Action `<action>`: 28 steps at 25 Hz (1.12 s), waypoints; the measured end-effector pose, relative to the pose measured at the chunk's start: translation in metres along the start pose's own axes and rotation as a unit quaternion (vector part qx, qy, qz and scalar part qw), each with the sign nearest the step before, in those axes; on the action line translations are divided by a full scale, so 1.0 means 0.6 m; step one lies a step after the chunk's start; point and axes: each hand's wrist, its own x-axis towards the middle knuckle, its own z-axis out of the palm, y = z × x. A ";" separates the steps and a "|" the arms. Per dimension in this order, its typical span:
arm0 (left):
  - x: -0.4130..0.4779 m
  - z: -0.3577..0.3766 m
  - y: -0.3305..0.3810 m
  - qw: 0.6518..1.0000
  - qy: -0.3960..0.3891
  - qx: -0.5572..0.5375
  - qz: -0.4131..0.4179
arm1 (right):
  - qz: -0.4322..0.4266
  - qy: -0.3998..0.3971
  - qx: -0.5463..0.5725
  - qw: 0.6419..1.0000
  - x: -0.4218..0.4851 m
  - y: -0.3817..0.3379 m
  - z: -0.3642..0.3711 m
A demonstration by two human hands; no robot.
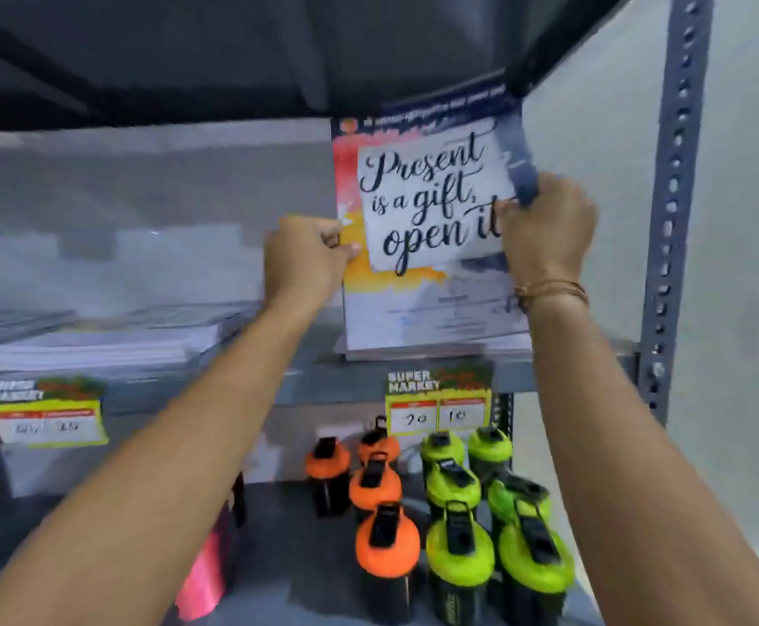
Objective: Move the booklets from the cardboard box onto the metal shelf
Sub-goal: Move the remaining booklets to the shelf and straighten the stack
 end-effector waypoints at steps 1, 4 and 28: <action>0.025 0.014 -0.016 0.999 -0.026 0.033 -0.018 | 0.012 -0.034 -0.014 0.999 0.017 0.003 0.022; 0.049 0.069 -0.061 0.965 -0.205 0.154 -0.050 | 0.062 -0.174 -0.119 0.976 0.015 0.054 0.082; -1.168 0.649 -0.019 0.507 -0.835 0.167 0.134 | 0.774 -0.163 -0.367 0.490 -0.974 0.797 -0.433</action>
